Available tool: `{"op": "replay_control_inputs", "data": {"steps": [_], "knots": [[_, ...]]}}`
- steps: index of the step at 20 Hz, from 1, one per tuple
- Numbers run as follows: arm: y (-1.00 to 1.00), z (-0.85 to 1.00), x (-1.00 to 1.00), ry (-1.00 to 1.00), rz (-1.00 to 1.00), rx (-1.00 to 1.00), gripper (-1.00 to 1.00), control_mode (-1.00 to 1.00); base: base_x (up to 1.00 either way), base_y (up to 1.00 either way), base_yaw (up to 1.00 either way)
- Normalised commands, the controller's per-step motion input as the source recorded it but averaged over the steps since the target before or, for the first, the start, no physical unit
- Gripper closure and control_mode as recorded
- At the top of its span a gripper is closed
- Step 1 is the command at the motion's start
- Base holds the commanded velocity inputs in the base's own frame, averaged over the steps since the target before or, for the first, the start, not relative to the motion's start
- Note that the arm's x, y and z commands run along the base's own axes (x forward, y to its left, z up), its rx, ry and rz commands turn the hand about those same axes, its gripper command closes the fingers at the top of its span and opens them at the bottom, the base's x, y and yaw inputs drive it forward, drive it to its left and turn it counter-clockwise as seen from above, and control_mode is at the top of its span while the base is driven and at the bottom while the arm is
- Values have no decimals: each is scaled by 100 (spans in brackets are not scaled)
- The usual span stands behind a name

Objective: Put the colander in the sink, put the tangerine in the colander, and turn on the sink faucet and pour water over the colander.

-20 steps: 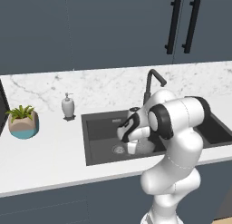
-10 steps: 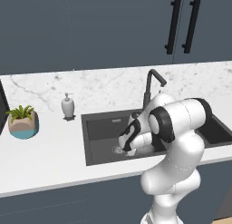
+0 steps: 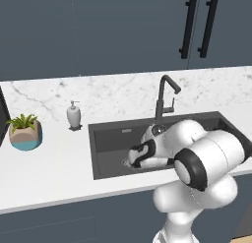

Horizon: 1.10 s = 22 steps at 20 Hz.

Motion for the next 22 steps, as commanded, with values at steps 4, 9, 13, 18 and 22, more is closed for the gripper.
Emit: {"op": "replay_control_inputs", "data": {"steps": [4, 9, 13, 18, 22], "knots": [[4, 61, -45, 8, 0, 0, -100, -100, 0, 0, 0], [0, 59, -35, 15, 1, 0, -100, -100, 0, 0, 0], [-21, 15, -79, 13, 17, -1, -100, -100, 0, 0, 0], [-47, 0, -72, 10, 37, -5, -100, -100, 0, 0, 0], [-77, 0, -39, 0, 47, 0, -100, -100, 0, 0, 0]]}}
